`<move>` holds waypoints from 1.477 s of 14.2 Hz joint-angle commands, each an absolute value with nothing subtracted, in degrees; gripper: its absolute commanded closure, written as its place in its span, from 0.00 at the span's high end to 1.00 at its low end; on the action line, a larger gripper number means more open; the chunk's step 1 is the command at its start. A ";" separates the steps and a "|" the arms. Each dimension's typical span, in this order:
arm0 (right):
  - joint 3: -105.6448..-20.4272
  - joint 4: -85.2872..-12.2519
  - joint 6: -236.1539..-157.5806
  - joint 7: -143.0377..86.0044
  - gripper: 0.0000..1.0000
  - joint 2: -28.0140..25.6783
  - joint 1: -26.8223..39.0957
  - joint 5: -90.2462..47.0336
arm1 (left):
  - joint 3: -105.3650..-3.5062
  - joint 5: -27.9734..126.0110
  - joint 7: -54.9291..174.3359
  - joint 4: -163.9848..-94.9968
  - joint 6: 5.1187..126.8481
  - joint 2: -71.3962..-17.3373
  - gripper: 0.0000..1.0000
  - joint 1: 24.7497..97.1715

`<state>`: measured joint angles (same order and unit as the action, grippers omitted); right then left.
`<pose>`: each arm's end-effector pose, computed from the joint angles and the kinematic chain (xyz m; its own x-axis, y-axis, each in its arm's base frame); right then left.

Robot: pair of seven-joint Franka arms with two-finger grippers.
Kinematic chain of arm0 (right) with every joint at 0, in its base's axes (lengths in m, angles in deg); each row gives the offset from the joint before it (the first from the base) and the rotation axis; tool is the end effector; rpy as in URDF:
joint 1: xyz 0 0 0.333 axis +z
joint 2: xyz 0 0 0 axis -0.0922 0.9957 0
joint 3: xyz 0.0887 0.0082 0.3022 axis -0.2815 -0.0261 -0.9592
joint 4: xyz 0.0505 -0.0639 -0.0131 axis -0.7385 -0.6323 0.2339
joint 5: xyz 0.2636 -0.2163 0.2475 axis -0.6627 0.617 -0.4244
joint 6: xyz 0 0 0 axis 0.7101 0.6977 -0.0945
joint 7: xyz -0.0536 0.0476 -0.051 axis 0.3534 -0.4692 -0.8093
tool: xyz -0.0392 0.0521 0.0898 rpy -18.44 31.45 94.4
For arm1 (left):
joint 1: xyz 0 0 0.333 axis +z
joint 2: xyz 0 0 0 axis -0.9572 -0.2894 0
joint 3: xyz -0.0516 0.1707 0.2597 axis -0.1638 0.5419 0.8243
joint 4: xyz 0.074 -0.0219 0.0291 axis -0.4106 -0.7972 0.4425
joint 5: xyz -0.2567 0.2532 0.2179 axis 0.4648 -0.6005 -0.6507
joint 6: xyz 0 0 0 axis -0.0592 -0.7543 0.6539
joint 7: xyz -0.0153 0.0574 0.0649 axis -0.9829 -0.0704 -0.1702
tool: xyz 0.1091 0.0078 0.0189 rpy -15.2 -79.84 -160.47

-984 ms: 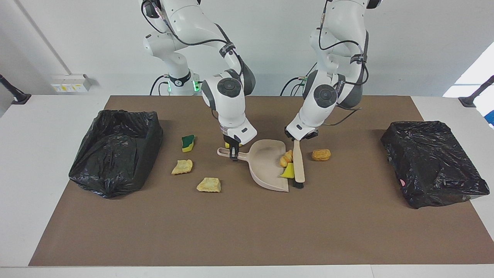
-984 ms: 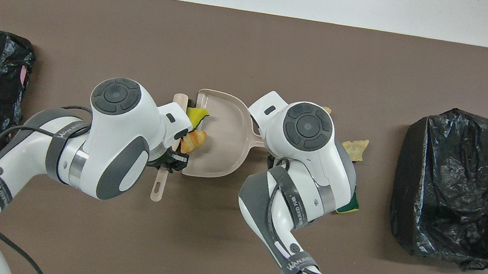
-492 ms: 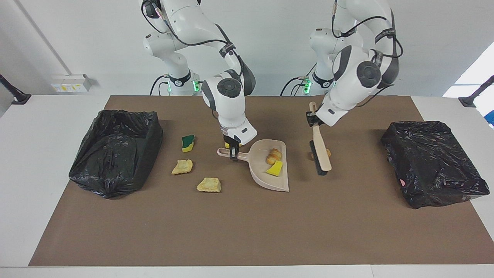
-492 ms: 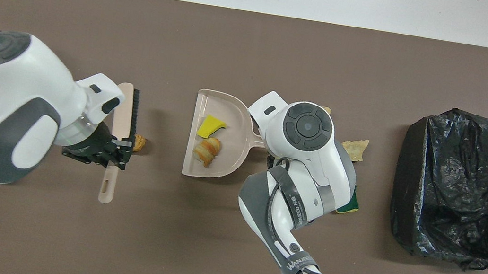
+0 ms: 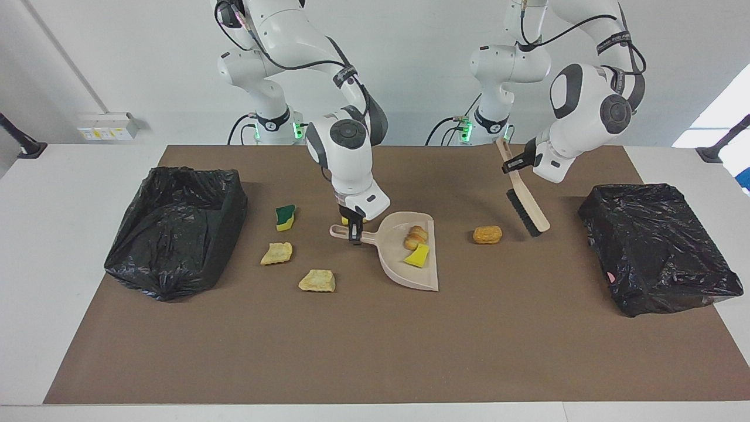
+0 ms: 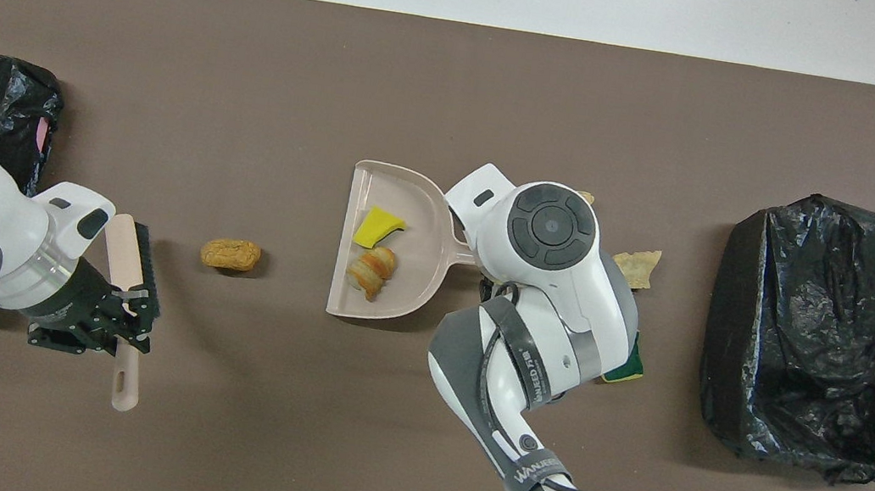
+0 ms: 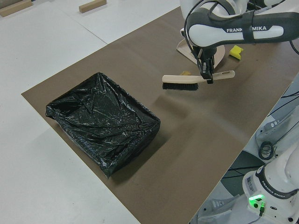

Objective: Sweep and dump trash in bin
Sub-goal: 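Sweep the remaining bread chunk into the dustpan with the left gripper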

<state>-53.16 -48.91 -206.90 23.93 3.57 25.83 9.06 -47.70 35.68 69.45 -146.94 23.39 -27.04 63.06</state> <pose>0.5881 0.3206 0.3358 0.0132 0.9998 0.0166 0.9978 -0.0142 0.0643 0.4741 -0.0741 0.3915 0.8295 0.3404 -0.4429 0.3793 -0.9253 -0.0006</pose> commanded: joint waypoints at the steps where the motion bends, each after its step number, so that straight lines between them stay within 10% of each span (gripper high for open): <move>1: -53.46 -49.61 -205.23 28.08 0.00 3.27 25.47 8.81 | -48.51 36.01 70.89 -154.14 30.58 -24.11 0.00 62.63; 21: -53.46 -49.61 -199.86 32.82 0.00 1.43 23.55 8.54 | -48.60 45.15 70.01 -147.91 49.60 -32.20 0.00 38.46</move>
<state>-53.06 -48.88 -201.91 29.80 3.27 25.73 9.06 -49.72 44.30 70.39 -149.12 50.81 -31.92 39.10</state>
